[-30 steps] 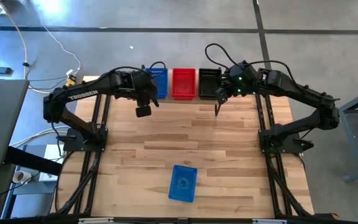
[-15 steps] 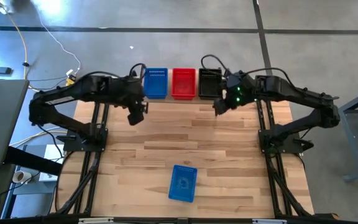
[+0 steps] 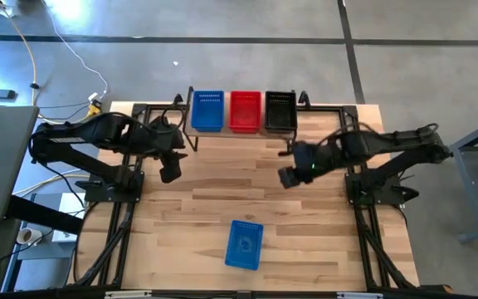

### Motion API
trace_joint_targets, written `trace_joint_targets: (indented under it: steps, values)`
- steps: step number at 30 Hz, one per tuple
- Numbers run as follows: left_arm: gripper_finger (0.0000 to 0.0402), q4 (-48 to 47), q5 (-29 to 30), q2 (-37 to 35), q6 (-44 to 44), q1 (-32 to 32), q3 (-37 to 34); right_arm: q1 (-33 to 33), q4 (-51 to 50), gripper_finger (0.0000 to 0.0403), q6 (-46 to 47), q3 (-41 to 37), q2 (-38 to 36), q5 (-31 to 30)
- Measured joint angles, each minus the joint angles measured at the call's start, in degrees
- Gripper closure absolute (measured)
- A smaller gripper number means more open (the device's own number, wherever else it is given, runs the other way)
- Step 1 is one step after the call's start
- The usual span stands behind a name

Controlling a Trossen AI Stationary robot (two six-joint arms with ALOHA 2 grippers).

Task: Stack baskets on shelf by color
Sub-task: Stack the blue basket into the blue baskets on the shelf

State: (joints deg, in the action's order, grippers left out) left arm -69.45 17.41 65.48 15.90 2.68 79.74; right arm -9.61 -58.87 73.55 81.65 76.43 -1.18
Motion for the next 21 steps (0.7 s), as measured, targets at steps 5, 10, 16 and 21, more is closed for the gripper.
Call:
trace_joint_targets:
  steps: [5,10,16,21]
  values:
    - [0.0284,0.30,0.06,0.02,-0.46,-2.08,-0.17,-5.96,0.00,0.0307,8.29,0.00,3.41,-2.65]
    - [0.0284,0.35,1.24,0.02,-0.43,-3.25,-0.17,-9.81,1.24,0.0288,14.70,-0.02,7.73,-2.63]
    - [0.0284,0.32,1.24,0.02,0.48,-3.60,-0.17,-13.23,5.14,0.0258,19.76,-0.02,13.00,-2.52]
    - [0.0284,0.32,1.24,0.02,0.49,-3.60,-0.17,-15.42,8.11,0.0249,24.36,-0.02,17.17,-2.46]
